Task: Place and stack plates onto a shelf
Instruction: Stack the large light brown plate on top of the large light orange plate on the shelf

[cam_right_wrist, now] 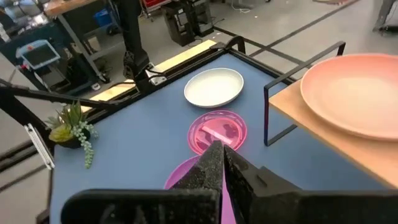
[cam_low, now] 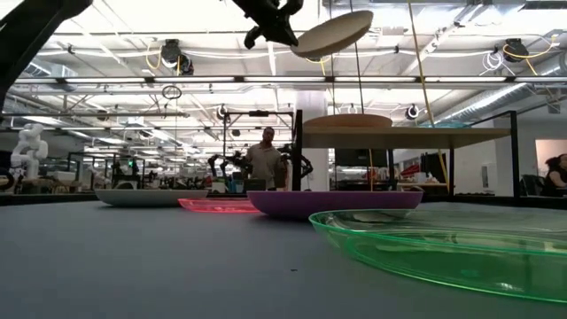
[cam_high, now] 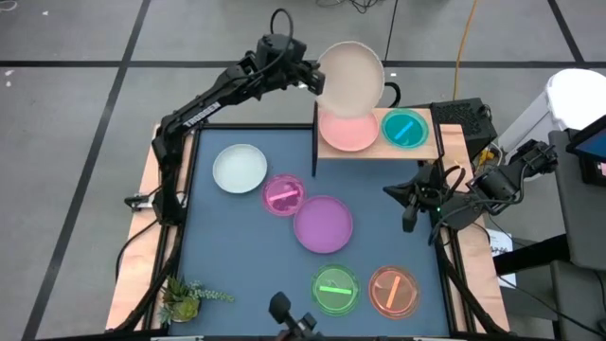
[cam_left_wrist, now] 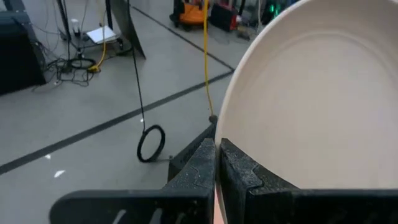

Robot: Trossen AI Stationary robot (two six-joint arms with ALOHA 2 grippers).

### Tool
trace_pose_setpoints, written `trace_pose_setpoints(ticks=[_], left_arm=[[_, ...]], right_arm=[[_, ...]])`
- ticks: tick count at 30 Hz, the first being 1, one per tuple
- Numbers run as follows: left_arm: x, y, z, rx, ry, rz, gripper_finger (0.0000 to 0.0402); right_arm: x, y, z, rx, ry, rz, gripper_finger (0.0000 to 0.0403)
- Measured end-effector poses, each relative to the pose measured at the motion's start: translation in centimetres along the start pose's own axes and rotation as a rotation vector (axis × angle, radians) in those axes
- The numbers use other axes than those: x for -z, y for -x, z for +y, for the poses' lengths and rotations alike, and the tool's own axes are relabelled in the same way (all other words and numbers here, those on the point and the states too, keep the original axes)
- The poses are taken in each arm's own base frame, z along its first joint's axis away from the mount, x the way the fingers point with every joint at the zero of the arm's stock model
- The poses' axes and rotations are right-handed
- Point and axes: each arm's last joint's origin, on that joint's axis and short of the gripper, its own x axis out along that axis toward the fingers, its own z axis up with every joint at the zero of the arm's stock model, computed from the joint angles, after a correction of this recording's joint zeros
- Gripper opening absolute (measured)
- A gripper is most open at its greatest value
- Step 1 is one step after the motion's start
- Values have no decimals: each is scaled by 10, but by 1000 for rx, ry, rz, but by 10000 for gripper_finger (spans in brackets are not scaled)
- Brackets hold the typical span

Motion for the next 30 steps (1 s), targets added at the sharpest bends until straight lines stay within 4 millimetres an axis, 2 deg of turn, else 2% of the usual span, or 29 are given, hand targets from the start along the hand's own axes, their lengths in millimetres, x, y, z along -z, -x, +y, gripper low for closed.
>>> trace_pose_setpoints(ticks=[8,17,23,30], left_arm=[[20,-30,1,-26,95,54,7],[45,-59,1,-38,183,132,7],[62,-68,1,-46,230,227,7],[68,-68,3,-69,225,283,7]], right_arm=[[0,0,-2,47,93,-30,0],[1,0,-5,93,116,-48,0],[2,0,-6,103,131,-39,0],[12,-6,-7,111,120,-32,0]])
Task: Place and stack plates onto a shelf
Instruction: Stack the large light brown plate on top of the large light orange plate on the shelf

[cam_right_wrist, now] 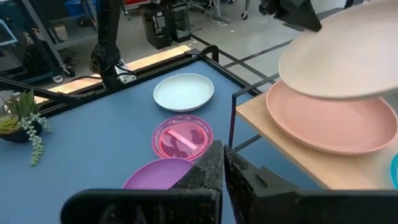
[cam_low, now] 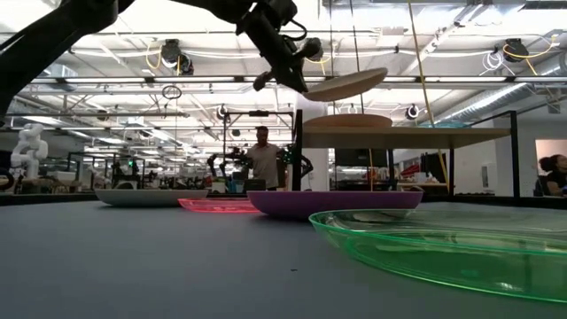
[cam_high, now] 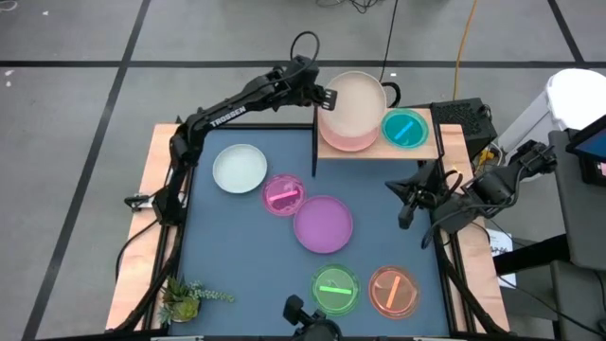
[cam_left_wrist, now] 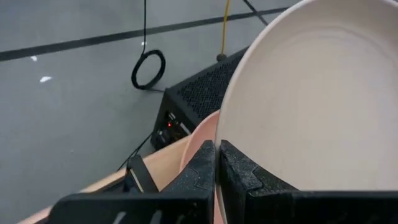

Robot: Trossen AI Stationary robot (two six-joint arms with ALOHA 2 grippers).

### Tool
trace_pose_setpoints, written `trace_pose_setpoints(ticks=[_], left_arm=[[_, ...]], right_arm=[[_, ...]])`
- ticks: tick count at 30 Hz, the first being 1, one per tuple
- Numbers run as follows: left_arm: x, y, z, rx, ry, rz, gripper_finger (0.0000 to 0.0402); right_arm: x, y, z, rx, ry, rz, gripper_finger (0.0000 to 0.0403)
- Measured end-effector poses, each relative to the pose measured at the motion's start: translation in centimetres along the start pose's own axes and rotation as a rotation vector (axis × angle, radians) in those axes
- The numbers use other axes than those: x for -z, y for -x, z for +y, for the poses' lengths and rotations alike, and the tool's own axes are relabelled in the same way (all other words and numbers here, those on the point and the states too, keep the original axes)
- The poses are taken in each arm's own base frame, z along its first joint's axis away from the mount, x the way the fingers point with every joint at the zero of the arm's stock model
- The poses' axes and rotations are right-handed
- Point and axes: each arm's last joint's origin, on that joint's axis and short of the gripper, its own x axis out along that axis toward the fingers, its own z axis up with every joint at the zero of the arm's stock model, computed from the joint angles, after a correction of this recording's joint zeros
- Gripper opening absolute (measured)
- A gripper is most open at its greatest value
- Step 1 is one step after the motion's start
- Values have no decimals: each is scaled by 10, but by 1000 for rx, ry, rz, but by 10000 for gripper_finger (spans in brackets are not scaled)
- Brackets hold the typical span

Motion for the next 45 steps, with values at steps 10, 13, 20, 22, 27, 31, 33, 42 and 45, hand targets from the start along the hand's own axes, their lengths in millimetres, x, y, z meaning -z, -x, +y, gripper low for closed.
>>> trace_pose_setpoints(ticks=[10,13,20,22,27,31,33,42,45], left_arm=[[23,-24,7,-48,23,161,14],[23,-23,6,-44,25,156,15],[23,-23,5,-31,37,158,17],[23,-23,5,-13,53,169,18],[23,-23,5,-5,67,176,18],[23,-23,5,-4,62,177,18],[23,-23,6,-5,61,178,19],[23,-23,6,-4,59,178,47],[23,-23,6,-4,59,178,53]], right_arm=[[17,-13,7,-17,-66,-17,0],[21,-15,9,-24,-81,-23,0],[22,-16,10,-29,-90,-29,0],[22,-16,10,-29,-82,-29,0],[22,-16,10,-27,-65,-29,0],[22,-16,10,-27,-64,-29,0],[22,-16,10,-27,-63,-29,0],[22,-16,9,-25,-62,-29,0],[22,-16,9,-25,-62,-29,0]])
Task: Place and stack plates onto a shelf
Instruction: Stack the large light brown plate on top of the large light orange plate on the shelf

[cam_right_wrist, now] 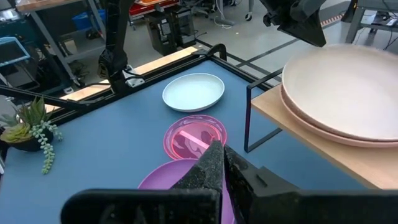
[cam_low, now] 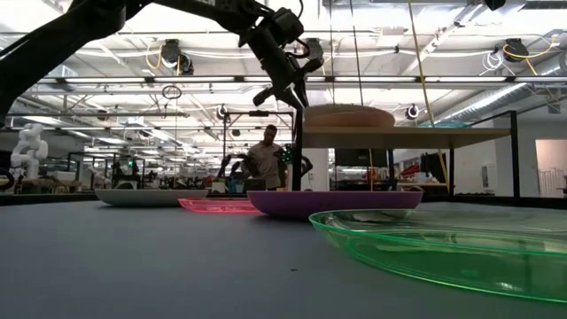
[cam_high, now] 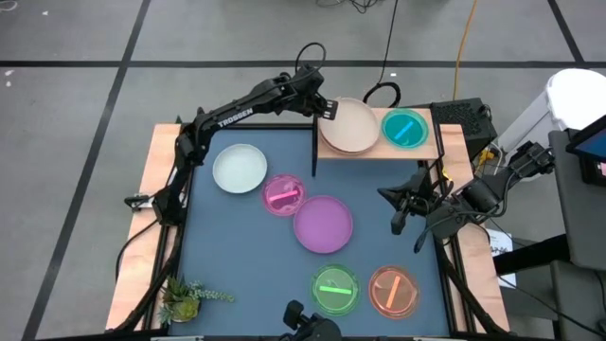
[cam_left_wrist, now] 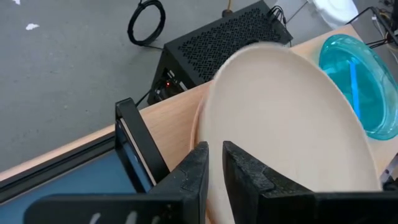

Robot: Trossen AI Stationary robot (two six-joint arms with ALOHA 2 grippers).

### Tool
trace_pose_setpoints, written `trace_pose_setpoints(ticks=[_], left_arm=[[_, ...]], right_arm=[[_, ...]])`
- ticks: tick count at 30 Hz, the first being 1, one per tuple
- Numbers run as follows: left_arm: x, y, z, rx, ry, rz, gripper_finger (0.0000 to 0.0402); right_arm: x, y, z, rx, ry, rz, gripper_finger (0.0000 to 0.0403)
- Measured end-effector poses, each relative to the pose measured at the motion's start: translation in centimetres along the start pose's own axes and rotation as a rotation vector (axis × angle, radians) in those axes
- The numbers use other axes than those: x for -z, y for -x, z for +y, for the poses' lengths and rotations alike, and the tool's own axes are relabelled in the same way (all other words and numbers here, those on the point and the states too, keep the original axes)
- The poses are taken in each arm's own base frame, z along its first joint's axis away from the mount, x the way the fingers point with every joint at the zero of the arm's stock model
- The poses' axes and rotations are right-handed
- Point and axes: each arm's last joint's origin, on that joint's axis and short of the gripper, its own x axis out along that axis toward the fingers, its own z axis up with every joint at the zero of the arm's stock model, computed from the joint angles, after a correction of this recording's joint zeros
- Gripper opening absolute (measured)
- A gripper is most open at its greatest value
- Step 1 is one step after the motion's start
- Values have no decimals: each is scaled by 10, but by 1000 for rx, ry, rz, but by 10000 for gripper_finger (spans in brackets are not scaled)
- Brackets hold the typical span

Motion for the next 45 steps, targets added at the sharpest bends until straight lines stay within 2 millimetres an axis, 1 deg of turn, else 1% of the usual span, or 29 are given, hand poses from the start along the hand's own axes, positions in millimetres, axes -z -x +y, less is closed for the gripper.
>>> trace_pose_setpoints(ticks=[8,15,20,24,27,32,34,39,42,45], left_arm=[[0,0,0,0,-7,-1,54],[0,0,-3,31,-85,2,54],[0,6,-11,110,-135,4,54],[0,12,-18,152,-154,-9,54],[0,24,-23,176,-166,-14,54],[-2,59,-37,253,-239,-53,53],[2,72,-43,277,-280,-44,53],[10,103,-61,335,-375,-79,53],[16,114,-71,366,-400,-88,53],[24,119,-81,392,-412,-84,53]], right_arm=[[0,0,0,0,0,0,0],[-1,1,-2,5,-2,-4,0],[-2,-6,-14,151,51,-35,0],[9,-16,-33,289,127,5,0],[20,-25,-46,349,117,11,0],[35,-41,-64,430,99,-23,0],[38,-50,-69,427,103,-29,0],[36,-75,-79,293,129,-57,0],[32,-84,-88,321,117,-76,0],[32,-88,-96,335,104,-47,0]])
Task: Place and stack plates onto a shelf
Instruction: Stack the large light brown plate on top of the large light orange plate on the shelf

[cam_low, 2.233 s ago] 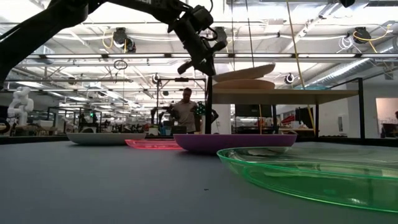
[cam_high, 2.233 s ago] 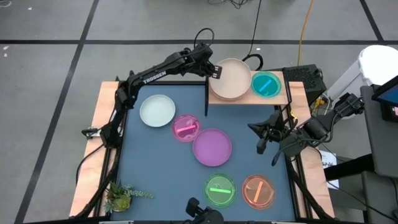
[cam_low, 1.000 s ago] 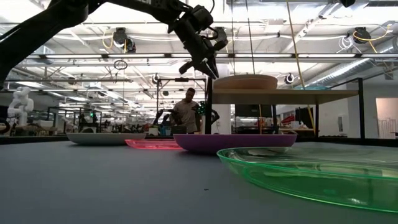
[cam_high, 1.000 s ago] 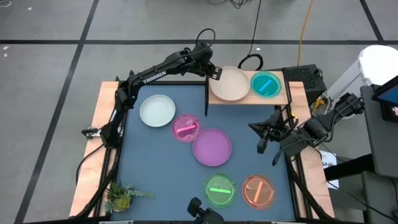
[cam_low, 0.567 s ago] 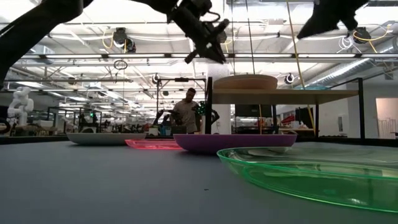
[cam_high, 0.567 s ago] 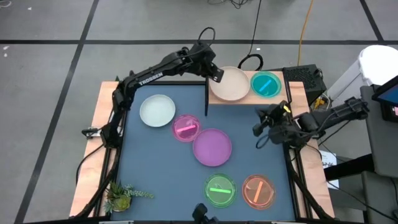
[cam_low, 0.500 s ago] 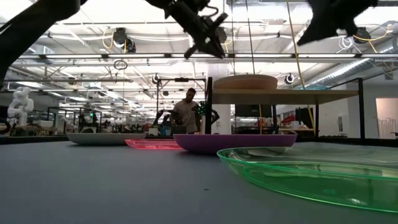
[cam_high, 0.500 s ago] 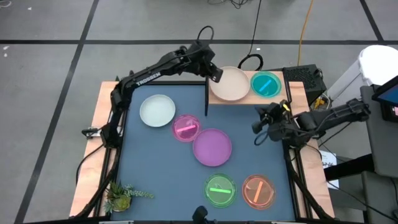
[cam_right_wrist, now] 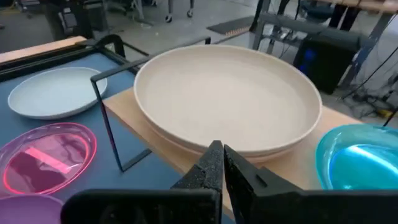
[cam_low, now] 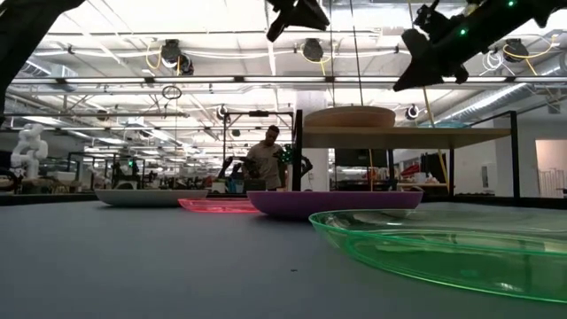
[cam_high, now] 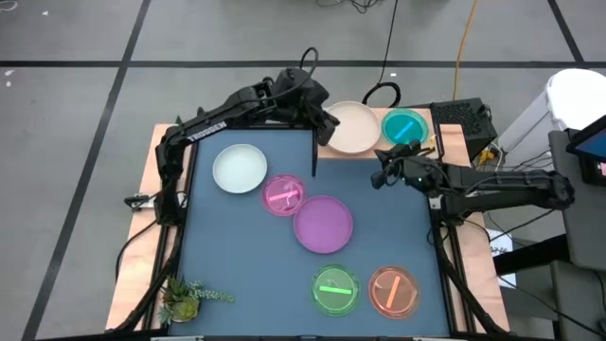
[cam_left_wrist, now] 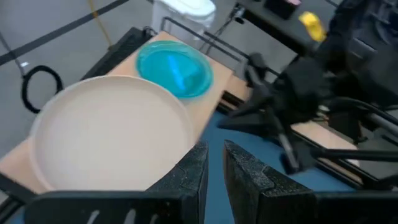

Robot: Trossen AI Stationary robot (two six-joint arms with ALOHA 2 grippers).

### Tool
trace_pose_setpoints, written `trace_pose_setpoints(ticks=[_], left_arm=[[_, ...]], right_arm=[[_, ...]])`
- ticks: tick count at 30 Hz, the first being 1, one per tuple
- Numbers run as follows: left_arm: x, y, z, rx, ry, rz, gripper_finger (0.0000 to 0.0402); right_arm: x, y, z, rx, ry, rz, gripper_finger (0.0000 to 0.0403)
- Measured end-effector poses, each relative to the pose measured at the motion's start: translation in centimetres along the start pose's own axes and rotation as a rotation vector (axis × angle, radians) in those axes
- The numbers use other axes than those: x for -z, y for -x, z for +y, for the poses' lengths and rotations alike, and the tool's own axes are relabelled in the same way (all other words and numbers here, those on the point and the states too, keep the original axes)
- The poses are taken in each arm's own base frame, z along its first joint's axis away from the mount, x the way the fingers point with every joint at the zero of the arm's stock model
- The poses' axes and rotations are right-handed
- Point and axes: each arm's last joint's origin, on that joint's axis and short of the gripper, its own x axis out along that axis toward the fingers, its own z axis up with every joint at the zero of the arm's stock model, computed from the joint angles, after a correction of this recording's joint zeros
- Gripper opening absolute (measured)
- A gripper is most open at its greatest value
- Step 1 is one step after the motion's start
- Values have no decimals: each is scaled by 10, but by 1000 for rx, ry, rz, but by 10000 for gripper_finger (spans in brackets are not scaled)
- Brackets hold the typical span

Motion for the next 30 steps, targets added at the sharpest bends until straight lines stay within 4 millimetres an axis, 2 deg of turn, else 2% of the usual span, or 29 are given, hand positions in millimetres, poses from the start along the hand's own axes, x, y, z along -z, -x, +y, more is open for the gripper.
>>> trace_pose_setpoints(ticks=[7,12,24,30], left_arm=[[8,-3,-23,42,2,19,53],[11,-4,-31,55,-7,26,53],[11,-4,-31,51,-2,26,53],[14,-4,-29,37,-8,63,53]], right_arm=[[2,-17,-8,-8,21,68,0],[6,-28,-10,-36,61,122,0],[1,-37,-18,-2,64,93,0],[-1,-33,-19,-51,43,80,0]])
